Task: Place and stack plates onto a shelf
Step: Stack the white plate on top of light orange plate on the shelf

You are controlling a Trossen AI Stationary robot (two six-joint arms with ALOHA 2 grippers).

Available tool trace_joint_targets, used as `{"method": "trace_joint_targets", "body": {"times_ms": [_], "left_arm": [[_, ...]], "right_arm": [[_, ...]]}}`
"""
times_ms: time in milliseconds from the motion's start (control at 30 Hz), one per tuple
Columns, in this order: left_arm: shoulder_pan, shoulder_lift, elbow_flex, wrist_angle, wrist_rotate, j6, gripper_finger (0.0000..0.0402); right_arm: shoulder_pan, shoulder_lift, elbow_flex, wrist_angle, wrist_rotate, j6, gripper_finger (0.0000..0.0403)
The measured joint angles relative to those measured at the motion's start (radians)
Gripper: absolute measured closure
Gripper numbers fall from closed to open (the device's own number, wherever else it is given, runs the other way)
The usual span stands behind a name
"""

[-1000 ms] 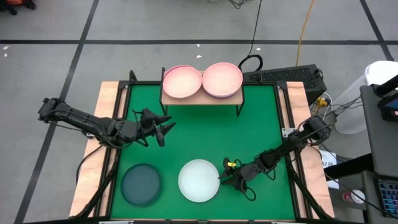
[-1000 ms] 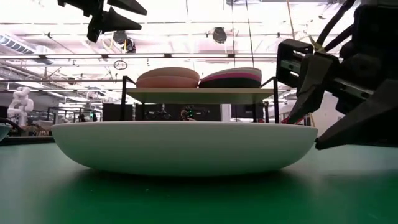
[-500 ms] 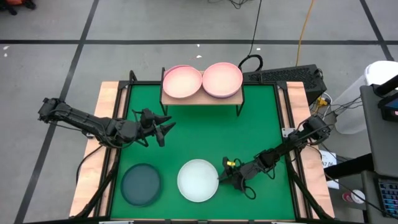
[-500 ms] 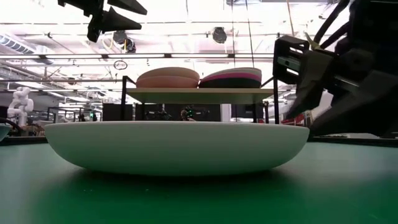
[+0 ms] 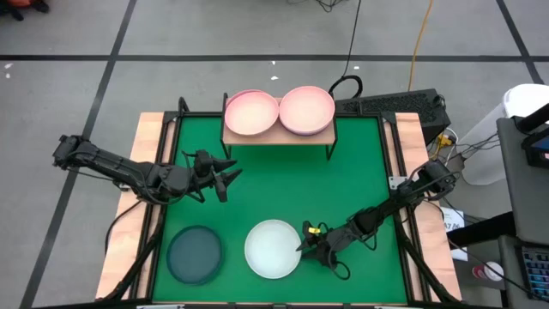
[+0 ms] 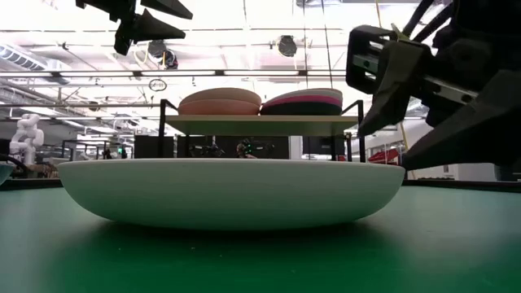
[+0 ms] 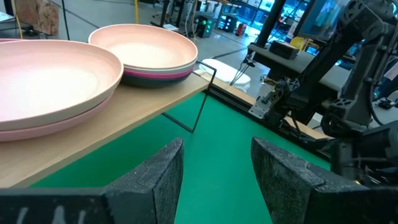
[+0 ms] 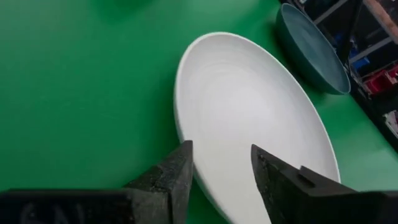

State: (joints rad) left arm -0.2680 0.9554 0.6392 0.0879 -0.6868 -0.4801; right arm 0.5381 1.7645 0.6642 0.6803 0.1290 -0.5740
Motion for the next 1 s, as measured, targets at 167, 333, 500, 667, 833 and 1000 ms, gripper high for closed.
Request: {"method": "trace_joint_targets", "body": {"times_ms": [167, 333, 500, 667, 833, 1000], "left_arm": [[0.000, 0.000, 0.000, 0.003, 0.000, 0.000, 0.0209], [-0.001, 0.000, 0.000, 0.018, 0.005, 0.000, 0.0209], [-0.001, 0.000, 0.000, 0.020, 0.006, 0.000, 0.0209], [-0.001, 0.000, 0.000, 0.023, 0.006, 0.000, 0.0209], [-0.001, 0.000, 0.000, 0.029, 0.006, 0.000, 0.0209], [-0.001, 0.000, 0.000, 0.029, 0.007, 0.007, 0.0209]], "right_arm": [[0.000, 0.000, 0.022, -0.060, 0.000, -0.007, 0.0253], [0.001, 0.000, 0.022, -0.105, -0.002, -0.006, 0.0254], [-0.001, 0.000, 0.022, -0.102, -0.001, -0.012, 0.0256], [-0.013, 0.028, 0.023, -0.086, 0.000, -0.014, 0.0262], [-0.013, 0.099, 0.051, -0.047, -0.004, 0.004, 0.0263], [-0.013, 0.117, 0.059, -0.036, 0.014, 0.023, 0.0273]]}}
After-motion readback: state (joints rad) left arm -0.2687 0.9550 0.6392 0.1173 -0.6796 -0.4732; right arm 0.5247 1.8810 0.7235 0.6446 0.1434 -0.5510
